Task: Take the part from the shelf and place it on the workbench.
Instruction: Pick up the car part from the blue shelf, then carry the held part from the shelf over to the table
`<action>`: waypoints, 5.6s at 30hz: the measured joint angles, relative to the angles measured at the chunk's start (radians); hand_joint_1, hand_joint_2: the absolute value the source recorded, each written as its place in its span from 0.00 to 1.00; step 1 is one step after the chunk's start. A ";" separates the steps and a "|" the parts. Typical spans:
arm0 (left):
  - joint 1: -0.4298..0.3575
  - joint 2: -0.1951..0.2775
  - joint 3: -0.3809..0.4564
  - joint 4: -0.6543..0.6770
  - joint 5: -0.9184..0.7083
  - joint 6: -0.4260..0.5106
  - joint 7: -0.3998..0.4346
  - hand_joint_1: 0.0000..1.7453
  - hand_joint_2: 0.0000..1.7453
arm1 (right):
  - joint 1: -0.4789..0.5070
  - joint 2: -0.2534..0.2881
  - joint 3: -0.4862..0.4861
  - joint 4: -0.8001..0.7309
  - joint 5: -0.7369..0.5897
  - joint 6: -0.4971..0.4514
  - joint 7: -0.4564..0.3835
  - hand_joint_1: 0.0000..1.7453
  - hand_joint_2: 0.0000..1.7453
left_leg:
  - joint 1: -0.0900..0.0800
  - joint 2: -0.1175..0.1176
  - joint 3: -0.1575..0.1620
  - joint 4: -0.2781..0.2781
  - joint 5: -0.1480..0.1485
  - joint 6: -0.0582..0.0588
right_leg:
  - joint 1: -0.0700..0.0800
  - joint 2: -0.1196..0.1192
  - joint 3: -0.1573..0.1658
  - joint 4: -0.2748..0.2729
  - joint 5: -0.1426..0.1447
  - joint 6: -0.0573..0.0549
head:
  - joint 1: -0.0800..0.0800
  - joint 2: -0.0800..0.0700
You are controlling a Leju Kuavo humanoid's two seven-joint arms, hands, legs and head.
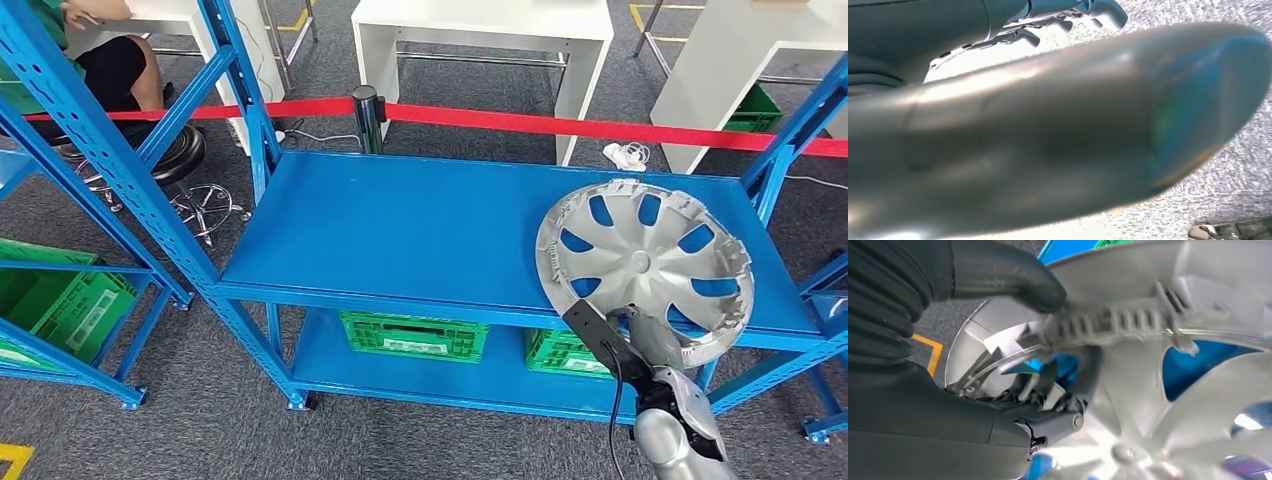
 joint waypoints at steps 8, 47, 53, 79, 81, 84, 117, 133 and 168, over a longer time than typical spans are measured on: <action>-0.003 -0.002 0.000 0.000 0.002 0.003 -0.001 0.00 0.00 | 0.001 -0.002 0.000 -0.002 0.001 0.013 0.011 1.00 1.00 | 0.002 0.002 0.000 0.000 0.001 0.003 | 0.001 0.001 0.001 -0.003 0.001 0.001 | 0.000 0.000; 0.017 -0.014 0.000 0.000 0.013 0.033 -0.055 0.00 1.00 | 0.000 0.043 0.087 -0.312 0.062 -0.469 -0.389 1.00 1.00 | -0.002 0.000 -0.017 0.000 0.009 0.010 | -0.001 -0.001 -0.012 -0.006 0.011 0.011 | 0.000 0.000; 0.016 -0.014 0.000 0.000 0.013 0.035 -0.062 0.00 1.00 | -0.086 0.051 0.158 -0.359 0.097 -0.513 -0.391 1.00 1.00 | -0.001 -0.001 -0.017 0.000 0.010 0.011 | -0.001 -0.002 -0.012 -0.006 0.011 0.011 | 0.000 0.000; 0.018 -0.024 0.003 0.000 0.046 0.070 -0.065 0.00 1.00 | -0.287 0.084 0.359 -0.414 0.218 -0.614 -0.370 1.00 1.00 | -0.002 -0.003 -0.020 0.000 0.011 0.011 | -0.001 -0.003 -0.014 -0.006 0.012 0.010 | 0.000 0.000; 0.019 -0.026 0.007 0.000 0.052 0.071 -0.072 0.00 1.00 | -0.287 0.084 0.367 -0.414 0.225 -0.614 -0.361 1.00 1.00 | -0.002 -0.003 -0.020 0.000 0.011 0.011 | -0.001 -0.003 -0.014 -0.006 0.012 0.010 | 0.000 0.000; 0.019 -0.027 0.012 0.000 0.058 0.071 -0.084 0.00 1.00 | -0.284 0.084 0.375 -0.414 0.233 -0.619 -0.350 1.00 1.00 | -0.002 -0.003 -0.020 0.000 0.011 0.011 | -0.001 -0.003 -0.014 -0.006 0.012 0.010 | 0.000 0.000; 0.011 -0.037 0.027 -0.003 0.072 0.059 -0.054 0.00 1.00 | -0.284 0.096 0.376 -0.405 0.303 -0.571 -0.301 1.00 1.00 | -0.005 0.000 -0.088 -0.004 0.096 0.011 | -0.003 -0.004 0.062 0.015 -0.074 0.010 | 0.008 0.000; 0.010 -0.036 0.048 -0.004 0.088 0.064 -0.064 0.00 1.00 | -0.333 0.127 0.379 -0.363 0.265 -0.559 -0.332 1.00 1.00 | -0.001 -0.010 0.123 0.005 -0.128 -0.012 | -0.009 -0.014 -0.110 0.006 0.108 0.008 | 0.002 0.000; 0.005 -0.018 0.049 -0.009 0.068 0.050 -0.055 0.00 1.00 | -0.307 0.154 0.386 -0.347 0.309 -0.542 -0.297 1.00 1.00 | 0.004 0.002 0.104 -0.018 -0.089 0.032 | -0.010 -0.012 -0.159 0.077 0.031 0.026 | 0.013 0.000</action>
